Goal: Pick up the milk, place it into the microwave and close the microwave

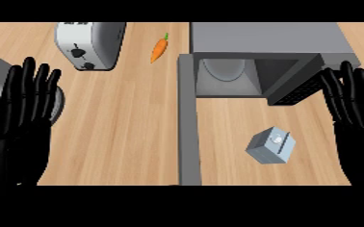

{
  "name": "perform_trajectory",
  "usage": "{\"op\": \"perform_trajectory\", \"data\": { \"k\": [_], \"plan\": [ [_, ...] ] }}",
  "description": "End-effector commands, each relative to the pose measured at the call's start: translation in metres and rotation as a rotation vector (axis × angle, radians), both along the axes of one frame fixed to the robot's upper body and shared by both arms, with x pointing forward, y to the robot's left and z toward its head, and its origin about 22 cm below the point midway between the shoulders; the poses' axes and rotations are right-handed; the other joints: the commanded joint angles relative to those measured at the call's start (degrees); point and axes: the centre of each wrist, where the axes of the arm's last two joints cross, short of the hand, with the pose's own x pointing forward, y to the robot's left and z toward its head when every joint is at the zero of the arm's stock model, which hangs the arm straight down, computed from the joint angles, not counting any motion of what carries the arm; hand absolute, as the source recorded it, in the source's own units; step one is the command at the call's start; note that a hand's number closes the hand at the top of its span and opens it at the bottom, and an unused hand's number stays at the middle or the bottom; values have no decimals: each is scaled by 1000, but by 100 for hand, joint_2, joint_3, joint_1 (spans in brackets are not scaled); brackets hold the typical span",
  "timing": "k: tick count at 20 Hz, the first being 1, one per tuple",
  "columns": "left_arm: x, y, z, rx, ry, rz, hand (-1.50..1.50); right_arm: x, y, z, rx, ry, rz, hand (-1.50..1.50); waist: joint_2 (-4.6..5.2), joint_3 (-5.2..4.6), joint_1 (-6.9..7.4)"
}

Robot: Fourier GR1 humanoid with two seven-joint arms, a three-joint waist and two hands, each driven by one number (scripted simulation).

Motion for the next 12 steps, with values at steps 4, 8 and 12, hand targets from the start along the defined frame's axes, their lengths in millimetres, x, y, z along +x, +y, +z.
{"op": "perform_trajectory", "data": {
  "k": [4,8,12],
  "plan": [
    [6,24,10,50,23,1,-150,-13,44,14,65,-31,-271,-150,-144,105,42],
    [1,22,-8,-88,143,-38,-150,-21,94,14,197,76,-122,-150,-143,102,144],
    [-21,27,5,-99,143,-38,-150,-16,132,20,200,65,-152,-150,-139,112,113]
  ]
}}
